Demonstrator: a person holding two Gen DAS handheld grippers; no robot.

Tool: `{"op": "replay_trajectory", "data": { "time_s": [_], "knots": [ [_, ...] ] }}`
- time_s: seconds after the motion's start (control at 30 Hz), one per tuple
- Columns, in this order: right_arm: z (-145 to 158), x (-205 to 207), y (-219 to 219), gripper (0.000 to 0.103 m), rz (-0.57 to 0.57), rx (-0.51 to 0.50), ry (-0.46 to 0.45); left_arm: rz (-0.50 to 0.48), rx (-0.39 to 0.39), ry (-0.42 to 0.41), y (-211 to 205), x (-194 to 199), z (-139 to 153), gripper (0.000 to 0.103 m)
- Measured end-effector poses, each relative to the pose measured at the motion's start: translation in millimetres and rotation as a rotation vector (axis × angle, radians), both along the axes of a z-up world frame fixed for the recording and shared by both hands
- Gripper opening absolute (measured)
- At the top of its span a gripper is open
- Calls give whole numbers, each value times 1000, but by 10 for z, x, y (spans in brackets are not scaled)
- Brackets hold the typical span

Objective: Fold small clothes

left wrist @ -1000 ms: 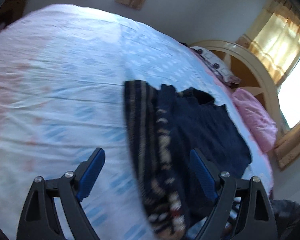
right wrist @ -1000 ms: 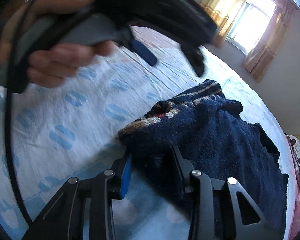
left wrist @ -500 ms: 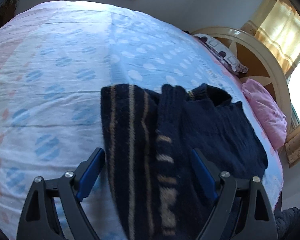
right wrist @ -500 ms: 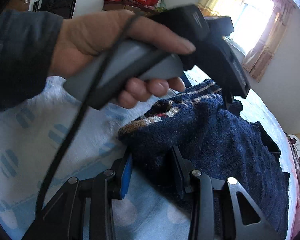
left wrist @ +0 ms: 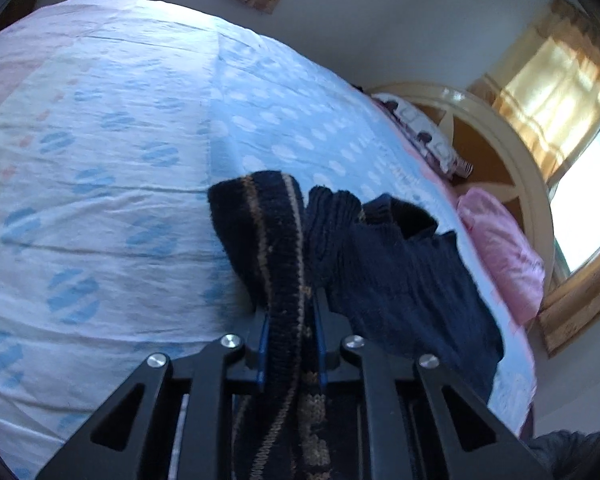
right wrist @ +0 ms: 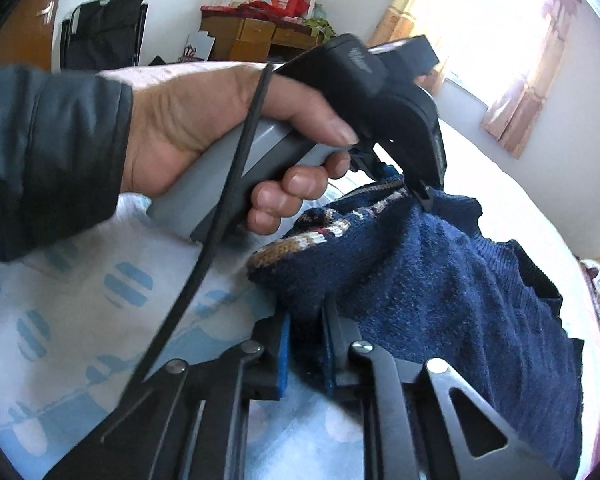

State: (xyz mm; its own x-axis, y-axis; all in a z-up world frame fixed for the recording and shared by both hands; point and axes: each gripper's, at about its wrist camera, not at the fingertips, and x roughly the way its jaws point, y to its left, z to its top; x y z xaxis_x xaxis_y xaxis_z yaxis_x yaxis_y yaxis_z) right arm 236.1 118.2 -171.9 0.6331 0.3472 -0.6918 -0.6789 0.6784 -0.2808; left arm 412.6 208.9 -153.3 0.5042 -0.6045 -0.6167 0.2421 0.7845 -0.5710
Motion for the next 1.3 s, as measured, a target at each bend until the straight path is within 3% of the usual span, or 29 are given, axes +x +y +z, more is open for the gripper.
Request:
{"op": "replay_trajectory", "data": {
  "time_s": [0.37, 0.57, 0.8, 1.13, 1.3],
  "knots": [
    [427, -35, -746, 9, -27, 195, -28, 23, -153, -61, -198, -127, 485, 17],
    [698, -96, -1278, 8, -97, 292, -107, 21, -148, -110, -572, -123, 788, 16],
    [865, -41, -1816, 8, -175, 381, -122, -2, -162, -145, -1096, -8, 1059, 16],
    [941, -40, -2689, 8, -300, 435, -158, -93, -163, -149, -1965, 160, 1174, 16],
    [867, 30, -3131, 8, -390, 471, -119, -123, -148, -115, -2402, 286, 1082, 16]
  ]
}}
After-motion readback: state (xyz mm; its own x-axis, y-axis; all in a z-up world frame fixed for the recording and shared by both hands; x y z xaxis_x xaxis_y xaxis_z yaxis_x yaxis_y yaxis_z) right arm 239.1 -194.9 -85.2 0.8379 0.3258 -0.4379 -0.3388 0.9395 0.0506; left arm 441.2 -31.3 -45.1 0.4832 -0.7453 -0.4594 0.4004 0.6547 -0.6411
